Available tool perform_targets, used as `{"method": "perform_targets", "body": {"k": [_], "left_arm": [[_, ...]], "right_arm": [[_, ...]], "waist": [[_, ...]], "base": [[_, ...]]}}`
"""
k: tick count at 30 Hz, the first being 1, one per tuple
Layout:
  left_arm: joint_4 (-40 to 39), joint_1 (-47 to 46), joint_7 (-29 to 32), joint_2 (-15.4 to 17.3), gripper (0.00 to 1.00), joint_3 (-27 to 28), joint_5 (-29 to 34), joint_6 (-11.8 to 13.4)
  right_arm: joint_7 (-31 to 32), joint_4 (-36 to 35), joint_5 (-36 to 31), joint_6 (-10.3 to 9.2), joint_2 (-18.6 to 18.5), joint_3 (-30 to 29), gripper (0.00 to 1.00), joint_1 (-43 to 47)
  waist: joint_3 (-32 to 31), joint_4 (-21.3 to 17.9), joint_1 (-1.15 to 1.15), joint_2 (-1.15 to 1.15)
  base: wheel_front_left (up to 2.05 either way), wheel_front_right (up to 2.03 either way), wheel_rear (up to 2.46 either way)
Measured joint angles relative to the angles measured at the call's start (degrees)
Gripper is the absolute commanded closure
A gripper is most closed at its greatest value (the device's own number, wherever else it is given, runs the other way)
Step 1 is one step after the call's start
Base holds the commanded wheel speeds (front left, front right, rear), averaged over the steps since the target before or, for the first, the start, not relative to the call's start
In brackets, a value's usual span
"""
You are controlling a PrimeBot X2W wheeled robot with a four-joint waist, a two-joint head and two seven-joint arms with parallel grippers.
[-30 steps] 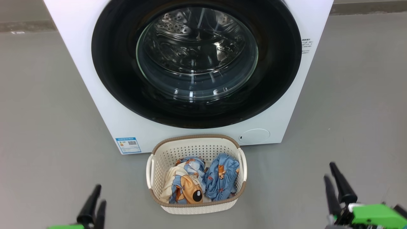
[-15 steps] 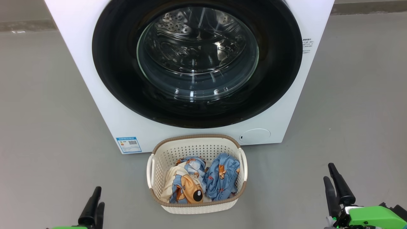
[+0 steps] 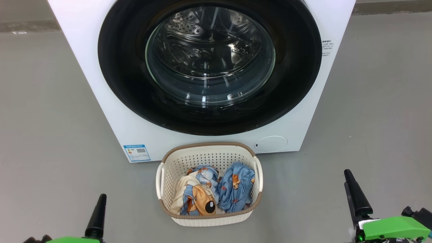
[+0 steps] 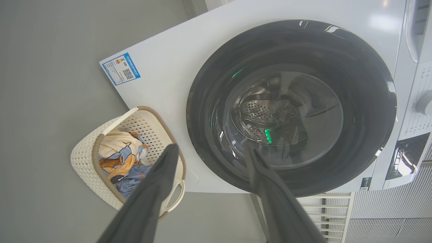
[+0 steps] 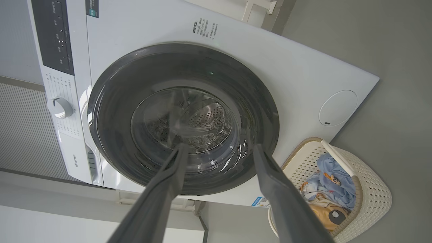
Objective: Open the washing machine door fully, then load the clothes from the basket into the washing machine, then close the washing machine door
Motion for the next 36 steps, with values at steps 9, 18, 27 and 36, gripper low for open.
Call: {"method": "perform_targets", "body": {"k": [9,18,27,36], "left_arm": [[-0.69,0.02,-1.22,-0.01,0.0,-0.4,8.68,-0.56],[-1.41,0.71,-2.26,0.07,0.0,-1.24,16.24,-1.04],[-1.86,0.77,-3.74,0.26,0.0,-1.42,23.58,-1.54],[-2.32,1.02,-5.0,0.26,0.0,-1.53,30.42,-2.03]], "right_arm": [[0.0,-0.09,-9.42,0.0,0.42,-1.45,0.0,0.0],[0.01,-0.01,-18.58,0.0,1.49,-3.97,0.0,0.04],[0.01,0.02,-27.2,0.0,2.89,-6.46,0.0,0.24],[0.01,0.02,-35.08,0.0,4.02,-8.56,0.0,1.5]], "waist": [[0.26,0.03,0.0,0.0],[0.24,0.04,0.0,0.0],[0.2,0.01,0.0,0.0],[0.24,-0.22,0.0,0.0]], "base": [[0.0,0.0,0.0],[0.0,0.0,0.0],[0.0,0.0,0.0],[0.0,0.0,0.0]]}}
